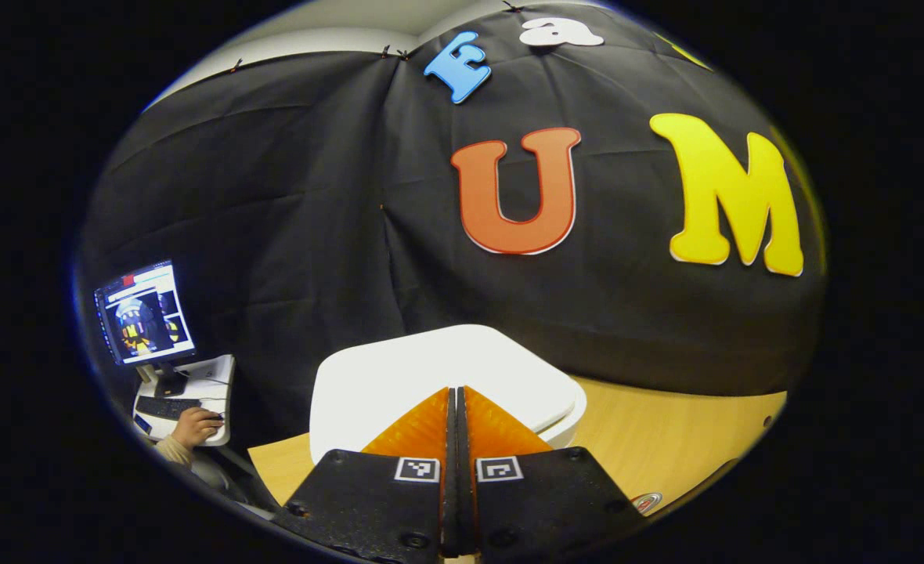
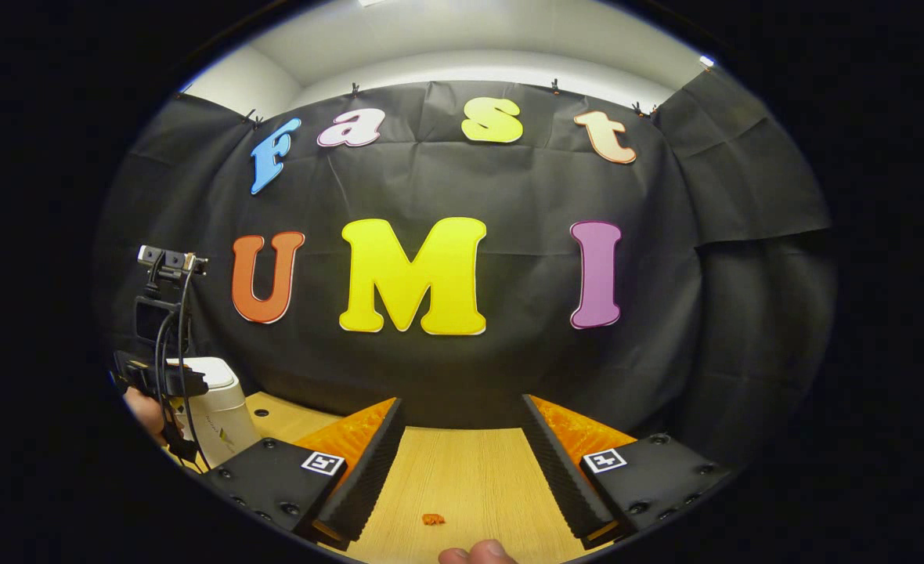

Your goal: Press the lid of the desktop garbage bin to open it, pick up the crumpled paper on the desktop and throw it into the bin, then pick up the pop can on the desktop and drop it into the bin, and finally close the garbage bin lid.

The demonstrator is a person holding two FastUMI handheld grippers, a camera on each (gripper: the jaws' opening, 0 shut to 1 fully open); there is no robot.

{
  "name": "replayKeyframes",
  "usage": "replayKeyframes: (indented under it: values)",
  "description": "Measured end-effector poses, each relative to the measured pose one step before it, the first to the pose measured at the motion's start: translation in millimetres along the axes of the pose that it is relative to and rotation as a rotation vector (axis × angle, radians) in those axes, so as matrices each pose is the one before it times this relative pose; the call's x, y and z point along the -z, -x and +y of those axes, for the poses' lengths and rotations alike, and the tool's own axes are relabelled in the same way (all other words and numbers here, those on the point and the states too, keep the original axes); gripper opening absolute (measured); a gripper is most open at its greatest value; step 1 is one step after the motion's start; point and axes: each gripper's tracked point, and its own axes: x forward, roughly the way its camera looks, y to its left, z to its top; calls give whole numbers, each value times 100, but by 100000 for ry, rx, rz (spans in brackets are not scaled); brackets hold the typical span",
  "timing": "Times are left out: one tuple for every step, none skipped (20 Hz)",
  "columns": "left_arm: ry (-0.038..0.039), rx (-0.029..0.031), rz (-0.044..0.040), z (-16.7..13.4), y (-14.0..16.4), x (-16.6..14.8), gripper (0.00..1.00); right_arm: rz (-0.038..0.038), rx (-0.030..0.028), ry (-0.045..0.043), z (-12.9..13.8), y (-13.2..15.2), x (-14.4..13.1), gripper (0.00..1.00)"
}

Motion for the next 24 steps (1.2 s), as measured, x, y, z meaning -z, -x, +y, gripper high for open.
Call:
replayKeyframes:
  values:
    - [-207, 1701, -4594, -377, 450, -1454, 3, -113, 168, -243, 62, 7, -29, 94]
    - [-976, 1772, -4633, -273, 460, -1707, 3, -22, 243, -396, 94, 79, 13, 94]
    - [-1036, 1840, -4054, -146, 495, -1479, 3, -38, 134, -290, 116, 43, -65, 94]
    - [-314, 2371, -2551, -367, 606, -850, 3, -71, -47, -296, 97, 18, 11, 94]
    - [754, 3108, -1170, -663, 453, -550, 3, -84, -121, -141, 171, 74, -72, 94]
    - [875, 2026, -449, -497, 362, -392, 3, -198, -181, -148, 149, 93, 4, 94]
    - [878, 2463, -141, -392, 338, -400, 4, -186, -144, -119, 140, 49, -124, 94]
    - [535, 2403, -354, -375, 300, -339, 4, -395, -176, -154, 69, 124, -105, 94]
    - [513, 3313, -251, -653, 438, -152, 4, -562, -185, -173, 98, 20, -148, 94]
    - [1054, 4152, 267, -907, 557, -75, 4, -456, -204, -81, 79, 113, -86, 93]
    - [1327, 3996, -442, -775, 473, -236, 4, -335, -203, -107, 106, 15, -115, 94]
    - [716, 3011, -530, -572, 589, -217, 10, -292, -31, -64, -33, 137, -148, 93]
    - [329, 2388, -1014, -536, 641, -421, 14, -389, -106, -198, 42, 6, 3, 94]
    - [139, 2026, -1083, -288, 256, -456, 19, -339, 70, -155, 43, 24, -183, 94]
    - [491, 2324, -1034, -499, 416, -403, 21, -214, -53, -138, -27, 153, -32, 94]
    - [16, 2419, -796, -550, 610, -180, 27, -209, -4, -26, -2, 108, -112, 94]
    - [-311, 2655, -609, -689, 556, -294, 30, -273, -88, -43, 30, 133, -55, 94]
    - [-79, 2043, -340, -636, 446, -202, 35, -366, 186, -75, -73, 155, -156, 94]
    - [172, 2109, -329, -497, 311, -143, 37, -436, 14, -270, -94, 116, -68, 94]
    - [577, 2257, -605, -603, 331, -219, 41, -385, 328, -81, -62, 80, -220, 93]
    - [540, 2315, -849, -754, 318, -249, 42, -420, 186, -33, -117, 89, -35, 93]
    - [377, 2304, -864, -720, 361, -243, 49, -376, 300, 176, -111, 103, -85, 93]
    - [-122, 1874, -901, -498, 308, -219, 46, -337, 167, 28, -87, 166, -133, 93]
    - [-178, 1481, -840, -410, 369, -215, 64, -304, 214, -125, -120, 203, -75, 94]
